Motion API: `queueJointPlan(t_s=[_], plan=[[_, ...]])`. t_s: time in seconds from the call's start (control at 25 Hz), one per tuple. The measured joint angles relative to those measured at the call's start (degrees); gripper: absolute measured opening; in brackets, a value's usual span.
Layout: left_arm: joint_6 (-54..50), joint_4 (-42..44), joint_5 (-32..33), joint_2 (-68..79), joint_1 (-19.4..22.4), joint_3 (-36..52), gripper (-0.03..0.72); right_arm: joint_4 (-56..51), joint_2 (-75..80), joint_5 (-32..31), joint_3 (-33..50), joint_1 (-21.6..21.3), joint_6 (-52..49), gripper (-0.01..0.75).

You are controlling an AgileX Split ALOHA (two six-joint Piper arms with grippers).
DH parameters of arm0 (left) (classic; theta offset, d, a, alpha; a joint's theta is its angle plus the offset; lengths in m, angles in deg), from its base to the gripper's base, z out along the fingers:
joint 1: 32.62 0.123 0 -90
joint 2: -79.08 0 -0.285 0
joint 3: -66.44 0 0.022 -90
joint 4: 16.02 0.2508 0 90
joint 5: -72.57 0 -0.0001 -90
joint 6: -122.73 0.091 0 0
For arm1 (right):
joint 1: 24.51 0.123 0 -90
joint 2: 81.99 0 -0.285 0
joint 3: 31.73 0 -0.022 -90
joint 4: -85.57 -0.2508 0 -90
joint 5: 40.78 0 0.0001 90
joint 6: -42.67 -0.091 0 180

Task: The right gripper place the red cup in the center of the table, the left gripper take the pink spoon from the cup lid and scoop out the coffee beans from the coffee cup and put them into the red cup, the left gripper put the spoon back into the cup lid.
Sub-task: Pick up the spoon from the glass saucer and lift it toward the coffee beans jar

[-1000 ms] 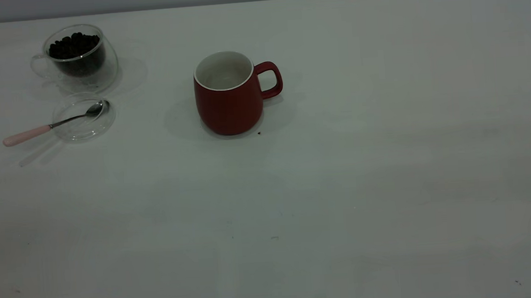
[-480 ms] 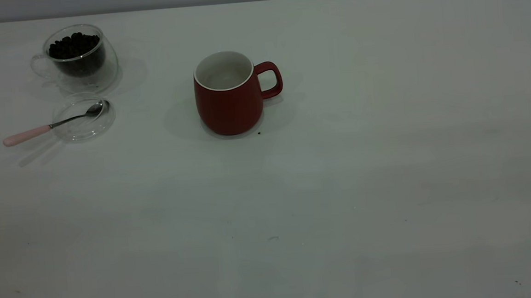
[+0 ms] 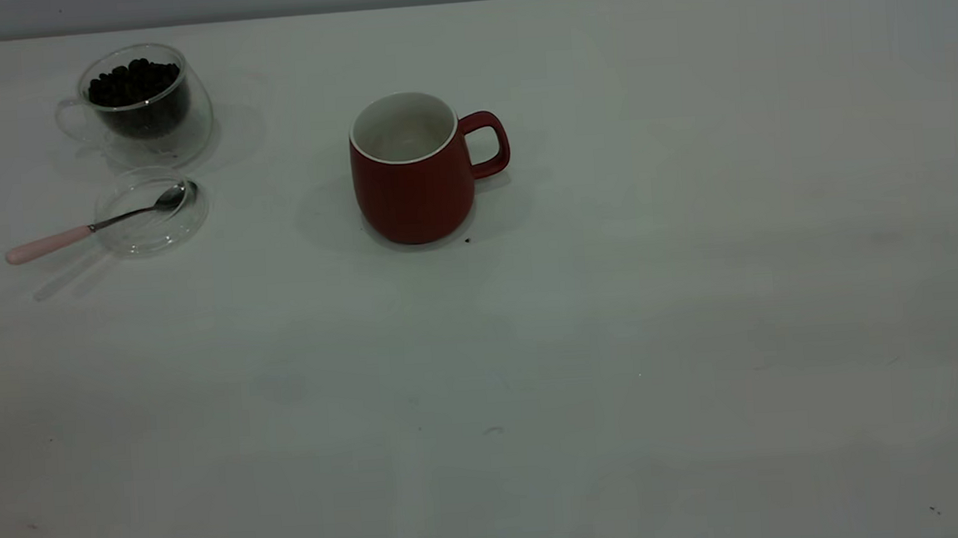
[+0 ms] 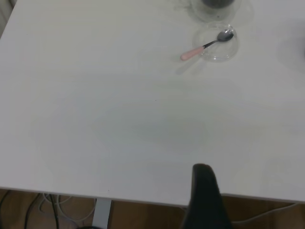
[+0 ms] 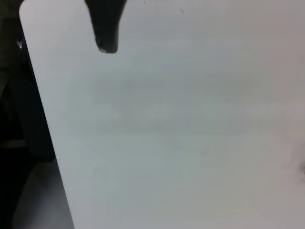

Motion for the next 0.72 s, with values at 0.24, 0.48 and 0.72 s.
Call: queueJointPlan(t_s=[0.24, 0.48, 0.72], plan=[[0.00, 0.42, 0.00, 0.00, 0.00, 0.00, 0.589, 0.00, 0.00, 0.00, 0.00, 0.00, 0.05, 0.589], [0.00, 0.42, 0.00, 0.00, 0.00, 0.00, 0.589, 0.00, 0.00, 0.00, 0.00, 0.00, 0.05, 0.589], [0.09, 0.42, 0.29, 4.94, 0.00, -2.79, 0.589, 0.00, 0.00, 0.00, 0.00, 0.00, 0.05, 0.589]])
